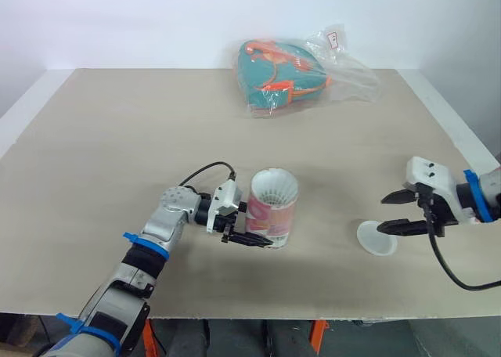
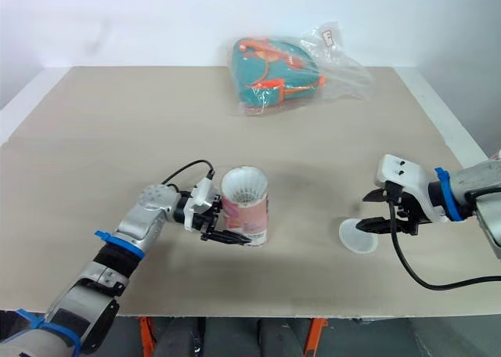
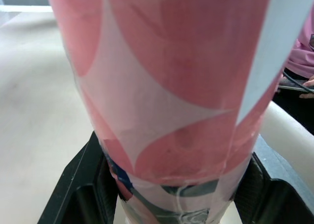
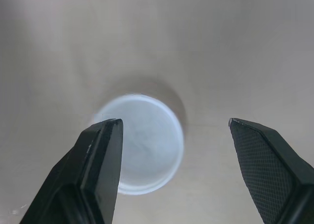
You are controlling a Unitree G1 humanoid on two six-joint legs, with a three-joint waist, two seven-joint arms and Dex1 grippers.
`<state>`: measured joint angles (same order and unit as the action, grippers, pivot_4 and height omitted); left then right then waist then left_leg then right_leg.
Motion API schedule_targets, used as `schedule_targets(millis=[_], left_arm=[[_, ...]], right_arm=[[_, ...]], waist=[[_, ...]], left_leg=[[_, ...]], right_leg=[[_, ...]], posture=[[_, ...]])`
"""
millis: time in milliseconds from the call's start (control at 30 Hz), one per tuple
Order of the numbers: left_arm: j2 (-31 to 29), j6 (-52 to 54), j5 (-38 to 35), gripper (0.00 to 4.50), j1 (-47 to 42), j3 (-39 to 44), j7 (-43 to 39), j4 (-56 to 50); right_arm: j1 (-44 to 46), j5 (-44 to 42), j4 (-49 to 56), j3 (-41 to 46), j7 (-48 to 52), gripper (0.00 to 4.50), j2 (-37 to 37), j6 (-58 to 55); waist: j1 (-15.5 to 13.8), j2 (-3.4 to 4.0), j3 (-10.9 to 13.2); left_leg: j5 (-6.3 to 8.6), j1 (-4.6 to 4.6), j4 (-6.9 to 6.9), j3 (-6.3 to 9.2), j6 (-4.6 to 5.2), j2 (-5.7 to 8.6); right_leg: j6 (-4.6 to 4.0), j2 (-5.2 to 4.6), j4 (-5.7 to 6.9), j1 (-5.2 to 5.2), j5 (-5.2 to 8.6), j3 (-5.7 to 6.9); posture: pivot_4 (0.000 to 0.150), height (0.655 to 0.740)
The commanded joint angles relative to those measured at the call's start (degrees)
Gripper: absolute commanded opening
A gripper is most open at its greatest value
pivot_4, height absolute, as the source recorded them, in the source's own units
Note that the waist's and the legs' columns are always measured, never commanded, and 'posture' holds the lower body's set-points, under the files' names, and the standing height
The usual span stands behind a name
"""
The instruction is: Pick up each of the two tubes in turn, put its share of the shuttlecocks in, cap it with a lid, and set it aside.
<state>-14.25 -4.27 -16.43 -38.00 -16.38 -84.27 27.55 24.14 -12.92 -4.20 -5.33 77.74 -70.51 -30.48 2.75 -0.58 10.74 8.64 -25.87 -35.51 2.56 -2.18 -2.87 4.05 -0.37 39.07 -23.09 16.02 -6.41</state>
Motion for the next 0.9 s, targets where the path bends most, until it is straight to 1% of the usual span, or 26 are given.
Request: schedule_targets(millis=[33, 233, 267, 300, 333, 367, 400, 433, 467, 500, 533, 567, 600, 733, 900], left_arm=[[0.6, -2.7, 1.0, 2.63, -0.8, 0.3, -0.3, 1.6], [0.4, -4.1, 1.7, 2.63, -0.5, 0.7, -0.1, 2.7], [0.3, -4.2, 1.7, 2.63, -0.5, 0.7, -0.1, 2.7], [0.2, -4.4, 1.8, 2.63, -0.4, 0.8, -0.1, 2.7], [0.1, -4.4, 1.7, 2.63, -0.3, 0.9, -0.1, 2.7], [0.1, -4.4, 1.8, 2.63, -0.2, 0.9, -0.1, 2.6], [0.0, -4.4, 1.8, 2.63, -0.2, 0.9, -0.1, 2.6], [0.0, -4.4, 1.8, 2.63, -0.1, 0.9, -0.1, 2.5], [-0.2, -4.2, 1.8, 2.63, 0.0, 0.9, -0.1, 2.4], [-0.3, -4.2, 1.9, 2.63, 0.1, 0.9, -0.1, 2.4], [-0.3, -4.1, 1.9, 2.63, 0.2, 0.9, 0.0, 2.4], [-0.3, -4.1, 1.9, 2.63, 0.2, 0.9, 0.0, 2.5], [-0.3, -4.0, 2.0, 2.63, 0.2, 0.9, 0.0, 2.6], [-0.7, -3.8, 2.8, 2.63, 0.4, 0.2, -0.3, 3.3], [-0.6, -4.5, 4.2, 2.63, 0.3, -0.5, -0.5, 5.5]], right_arm=[[2.1, 3.3, -2.6, -1.9, -0.4, 3.72, 0.8, 1.8], [1.2, 7.3, -3.6, -5.7, 1.1, 3.72, 1.3, 4.4], [1.2, 8.1, -4.0, -6.1, 0.9, 3.33, 1.5, 4.8], [1.2, 9.0, -4.5, -6.6, 0.6, 3.17, 1.8, 5.4], [1.3, 9.8, -4.9, -6.9, 0.4, 2.63, 2.0, 6.2], [1.4, 9.9, -5.1, -6.8, 0.5, 2.39, 2.3, 6.2], [1.5, 9.9, -5.3, -6.8, 0.6, 1.87, 2.5, 6.2], [1.3, 9.2, -4.8, -6.5, 1.4, 1.58, 2.5, 6.2], [1.2, 8.6, -4.1, -6.2, 2.0, 1.12, 2.4, 6.1], [1.1, 8.3, -3.6, -5.9, 2.3, 0.94, 2.4, 6.2], [0.9, 8.2, -3.3, -5.8, 2.5, 0.63, 2.4, 6.3], [0.8, 8.3, -3.2, -5.6, 2.5, 0.23, 2.4, 6.5], [0.8, 8.3, -2.9, -5.4, 2.3, 0.07, 2.5, 6.5], [2.2, 6.3, -0.4, -3.3, 1.8, 0.07, 3.4, 5.9], [6.6, -2.0, 8.0, 0.6, 3.8, 0.07, 5.1, -1.0]], waist=[[0.0, 0.05, 0.0], [-0.1, 0.06, 0.0], [0.0, 0.06, 0.0], [0.0, 0.06, 0.0], [0.0, 0.05, 0.0], [0.0, 0.04, 0.0], [0.0, 0.03, 0.0], [0.0, 0.01, 0.0], [0.0, 0.0, 0.0], [0.0, 0.0, 0.0], [0.0, 0.0, 0.0], [0.0, 0.0, 0.0], [0.0, 0.0, 0.0], [0.0, 0.0, 0.0], [0.0, 0.13, -0.1]], left_leg=[[0.0, 0.0, 0.02, 0.0, 0.0, 0.0], [0.01, -0.02, 0.07, 0.02, 0.0, 0.03], [0.01, -0.02, 0.07, 0.02, 0.0, 0.03], [0.0, -0.01, 0.06, 0.03, 0.0, 0.03], [0.0, 0.01, 0.04, 0.04, 0.0, 0.03], [0.0, 0.05, 0.03, 0.05, 0.0, 0.03], [0.0, 0.11, 0.02, 0.05, 0.0, 0.03], [0.0, 0.14, 0.0, 0.05, 0.0, 0.03], [0.0, 0.21, -0.02, 0.05, 0.0, 0.03], [0.0, 0.24, -0.04, 0.05, 0.0, 0.03], [0.0, 0.29, -0.08, 0.05, -0.01, 0.03], [0.0, 0.34, -0.08, 0.05, -0.01, 0.03], [0.0, 0.38, -0.07, 0.05, 0.0, 0.03], [0.0, 0.39, -0.05, 0.05, -0.01, 0.03], [0.0, 0.44, -0.02, 0.05, 0.0, 0.03]], right_leg=[[-0.01, 0.01, 0.0, -0.01, 0.01, -0.01], [-0.08, -0.02, 0.01, -0.01, 0.03, -0.02], [-0.08, -0.02, 0.01, 0.0, 0.03, -0.02], [-0.04, -0.02, 0.01, 0.02, 0.04, -0.01], [-0.02, -0.01, 0.01, 0.05, 0.04, 0.0], [0.0, -0.01, 0.01, 0.09, 0.05, 0.01], [0.01, -0.01, 0.0, 0.17, 0.04, 0.01], [0.02, -0.01, 0.0, 0.21, 0.03, 0.01], [0.04, -0.02, 0.0, 0.29, 0.01, 0.01], [0.05, -0.02, 0.0, 0.34, 0.0, 0.01], [0.07, -0.02, 0.0, 0.4, -0.02, 0.01], [0.06, -0.02, 0.0, 0.45, -0.03, 0.01], [0.06, -0.02, 0.0, 0.48, -0.02, 0.01], [0.06, -0.02, 0.0, 0.5, 0.0, 0.01], [0.04, -0.01, 0.01, 0.5, -0.01, -0.01]], posture=[[0.15, 0.74], [0.15, 0.74], [0.15, 0.74], [0.15, 0.74], [0.15, 0.74], [0.15, 0.74], [0.15, 0.74], [0.15, 0.74], [0.15, 0.74], [0.15, 0.74], [0.15, 0.74], [0.15, 0.74], [0.15, 0.74], [0.15, 0.74], [0.15, 0.74]])
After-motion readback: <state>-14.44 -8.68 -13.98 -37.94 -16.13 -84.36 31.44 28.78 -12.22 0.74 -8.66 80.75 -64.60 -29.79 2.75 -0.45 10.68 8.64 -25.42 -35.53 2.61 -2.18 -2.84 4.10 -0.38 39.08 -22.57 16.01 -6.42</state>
